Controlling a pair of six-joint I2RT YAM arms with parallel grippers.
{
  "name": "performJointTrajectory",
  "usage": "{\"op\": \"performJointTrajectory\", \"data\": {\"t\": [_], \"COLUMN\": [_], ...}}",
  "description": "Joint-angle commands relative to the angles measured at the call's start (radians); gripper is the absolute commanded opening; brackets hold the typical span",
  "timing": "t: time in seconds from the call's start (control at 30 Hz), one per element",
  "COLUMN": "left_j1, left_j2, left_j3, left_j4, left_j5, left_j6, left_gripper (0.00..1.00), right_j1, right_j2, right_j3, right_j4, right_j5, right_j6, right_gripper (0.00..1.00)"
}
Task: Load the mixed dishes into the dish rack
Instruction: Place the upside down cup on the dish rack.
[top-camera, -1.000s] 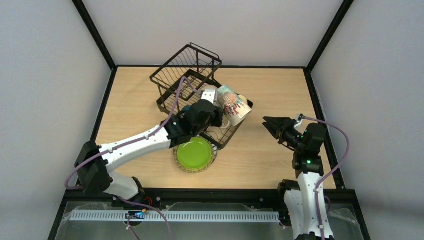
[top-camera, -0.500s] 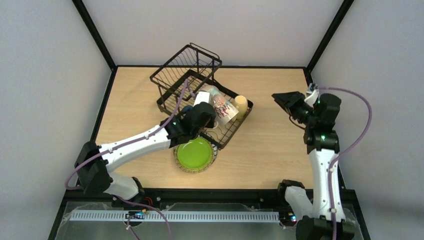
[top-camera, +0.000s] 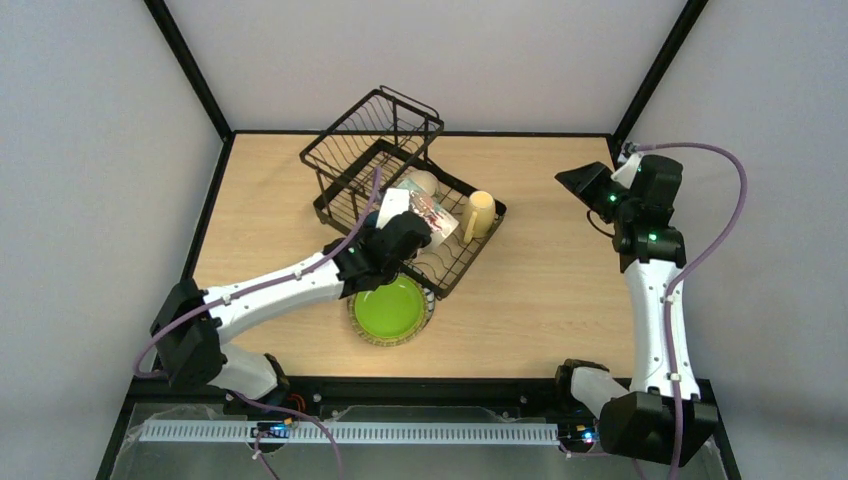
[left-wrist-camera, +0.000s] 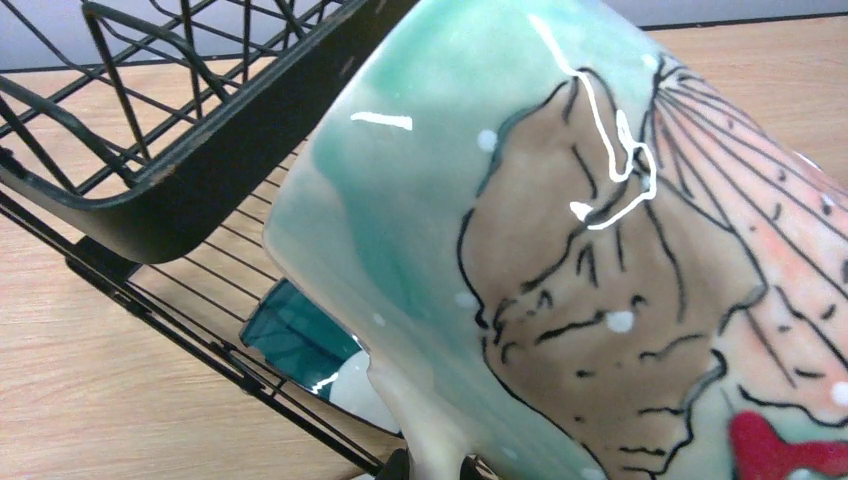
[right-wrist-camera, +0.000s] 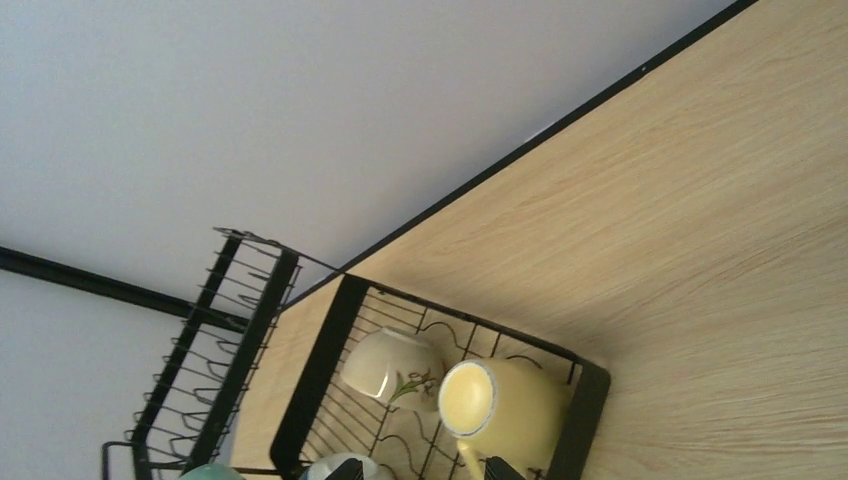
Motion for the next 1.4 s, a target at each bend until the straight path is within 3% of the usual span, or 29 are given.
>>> {"op": "performJointTrajectory", "data": {"t": [0.0,1.37], "left_j1": [0.006,-0.073], "left_j2": [0.017,0.333], "left_j3": [0.014,0.077], "left_j4": [0.098,0.159], "left_j5": [-0.132,-0.442], "left_j6": [-0.053,-0.028], "left_gripper": [0.02,0.02], "right_j1": [-0.001,-0.002], "right_j2": [0.016,0.012], "right_j3": [0.035,-0.254], "right_j4": [-0.032,0.426], "right_j5": [0.064,-0.062], "right_j6": [-0.074,-0.055], "right_gripper": [0.68,0.73]}}
